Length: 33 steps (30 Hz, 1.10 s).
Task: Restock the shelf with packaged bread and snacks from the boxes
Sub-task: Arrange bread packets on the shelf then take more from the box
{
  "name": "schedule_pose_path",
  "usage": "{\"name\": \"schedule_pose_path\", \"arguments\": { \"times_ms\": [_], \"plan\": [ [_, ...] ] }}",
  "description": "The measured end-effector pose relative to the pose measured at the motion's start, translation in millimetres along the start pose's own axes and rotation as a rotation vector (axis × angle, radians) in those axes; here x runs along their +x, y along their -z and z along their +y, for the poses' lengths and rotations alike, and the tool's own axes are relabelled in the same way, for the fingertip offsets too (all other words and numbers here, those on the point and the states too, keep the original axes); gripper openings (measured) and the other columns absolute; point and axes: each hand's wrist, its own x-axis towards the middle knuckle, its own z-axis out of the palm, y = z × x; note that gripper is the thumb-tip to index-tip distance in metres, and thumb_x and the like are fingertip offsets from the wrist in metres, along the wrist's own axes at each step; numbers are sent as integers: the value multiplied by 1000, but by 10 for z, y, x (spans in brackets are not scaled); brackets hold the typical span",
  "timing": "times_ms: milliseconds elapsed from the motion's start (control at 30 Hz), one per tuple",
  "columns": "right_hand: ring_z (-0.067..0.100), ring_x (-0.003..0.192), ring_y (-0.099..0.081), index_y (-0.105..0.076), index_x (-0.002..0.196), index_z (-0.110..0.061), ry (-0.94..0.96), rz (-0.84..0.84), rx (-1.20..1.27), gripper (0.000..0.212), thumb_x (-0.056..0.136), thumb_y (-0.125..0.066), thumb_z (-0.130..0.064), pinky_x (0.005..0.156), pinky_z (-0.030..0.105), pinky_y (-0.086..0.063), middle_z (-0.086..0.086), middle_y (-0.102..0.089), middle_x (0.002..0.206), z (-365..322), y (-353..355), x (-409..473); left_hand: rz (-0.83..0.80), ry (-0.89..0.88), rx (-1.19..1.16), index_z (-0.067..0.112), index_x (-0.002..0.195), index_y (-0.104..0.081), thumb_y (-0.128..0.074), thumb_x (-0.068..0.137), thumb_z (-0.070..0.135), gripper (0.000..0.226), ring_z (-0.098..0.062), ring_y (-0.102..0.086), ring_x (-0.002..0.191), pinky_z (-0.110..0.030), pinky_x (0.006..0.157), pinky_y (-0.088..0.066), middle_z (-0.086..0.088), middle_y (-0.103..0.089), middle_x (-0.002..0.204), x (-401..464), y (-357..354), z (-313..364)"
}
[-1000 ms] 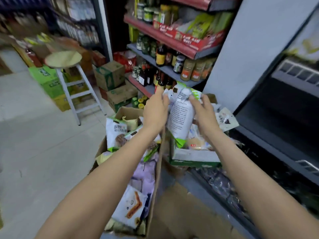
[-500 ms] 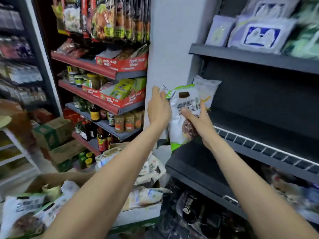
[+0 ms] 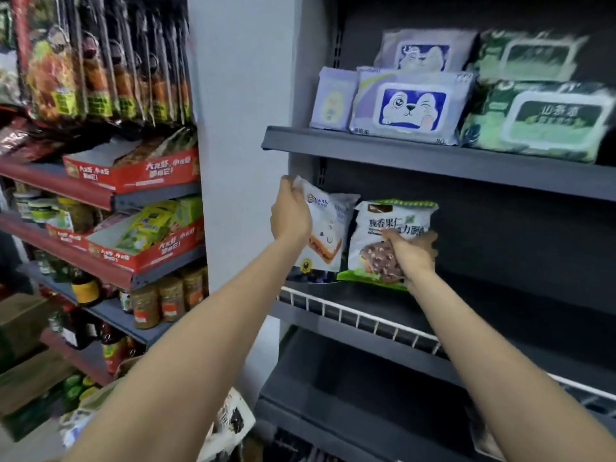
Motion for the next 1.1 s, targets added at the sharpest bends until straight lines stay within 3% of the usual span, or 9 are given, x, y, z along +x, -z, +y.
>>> {"name": "schedule_pose_path", "arguments": {
  "times_ms": [200, 367, 467, 567, 733, 867, 933, 1000, 1100],
  "plan": [
    [38, 139, -22, 0, 150, -10, -36, 113, -127, 97, 85, -58, -50, 112, 47, -24, 26, -18, 150, 32, -221, 695, -68, 117, -108, 10, 99, -42, -25, 103, 28, 25, -38, -55, 103, -38, 84, -43, -22, -58, 110, 535, -426, -350],
    [36, 139, -21, 4, 152, -18, -115, 111, -129, 88, 90, -51, -49, 112, 45, -20, 24, -17, 149, 35, -502, 1105, -154, -28, -170, 2, 103, -46, -30, 103, 22, 26, -39, -52, 110, -38, 90, -41, -25, -55, 114, 740, -652, -515],
    [36, 137, -25, 7, 151, -16, -99, 114, -139, 88, 92, -55, -36, 111, 41, -24, 25, -21, 147, 56, -648, 1259, -193, -92, -213, 11, 89, -40, -32, 103, 23, 21, -38, -54, 99, -31, 78, -36, -26, -54, 104, 843, -754, -601],
    [37, 136, -29, 10, 150, -15, -69, -5, -186, 87, 93, -54, -27, 111, 38, -26, 26, -20, 148, 203, -728, 1329, -214, -40, -319, 19, 75, -36, -33, 103, 23, 29, -15, -47, 71, -27, 72, -37, -10, -48, 76, 882, -826, -659],
    [39, 138, -25, 17, 148, -14, -17, -139, -304, 96, 91, -57, -36, 111, 42, -28, 27, -9, 152, 378, -661, 1333, -244, 6, -404, 23, 66, -32, -35, 103, 19, 37, 6, -40, 52, -12, 57, -36, 6, -37, 64, 842, -903, -688],
    [39, 140, -13, 16, 148, -9, 0, -21, -475, 105, 87, -63, -39, 111, 44, -25, 25, -4, 150, 352, -567, 1281, -273, 124, -486, 16, 69, -35, -33, 103, 17, 34, -6, -39, 60, -15, 57, -37, 2, -38, 67, 789, -997, -681],
    [37, 138, -14, 4, 151, -10, 217, 103, -412, 87, 92, -56, -32, 112, 40, -21, 25, -8, 149, 321, -492, 1228, -306, 192, -573, 16, 71, -38, -33, 103, 16, 32, -12, -41, 65, -25, 63, -39, -2, -41, 71, 778, -1030, -667],
    [30, 138, -23, -13, 151, -18, 361, -25, -150, 68, 95, -49, -36, 113, 37, -23, 16, -21, 150, 265, -393, 1195, -340, 244, -630, 17, 72, -39, -33, 103, 15, 32, -16, -44, 68, -33, 69, -40, -4, -44, 73, 753, -1073, -647],
    [22, 130, -46, -25, 146, -28, 173, -485, 183, 77, 82, -59, -54, 107, 46, -40, 1, -43, 145, 175, -226, 1096, -376, 262, -645, 18, 70, -39, -35, 102, 14, 33, -21, -46, 79, -38, 80, -41, -6, -45, 75, 673, -1204, -545]
  ]
}}
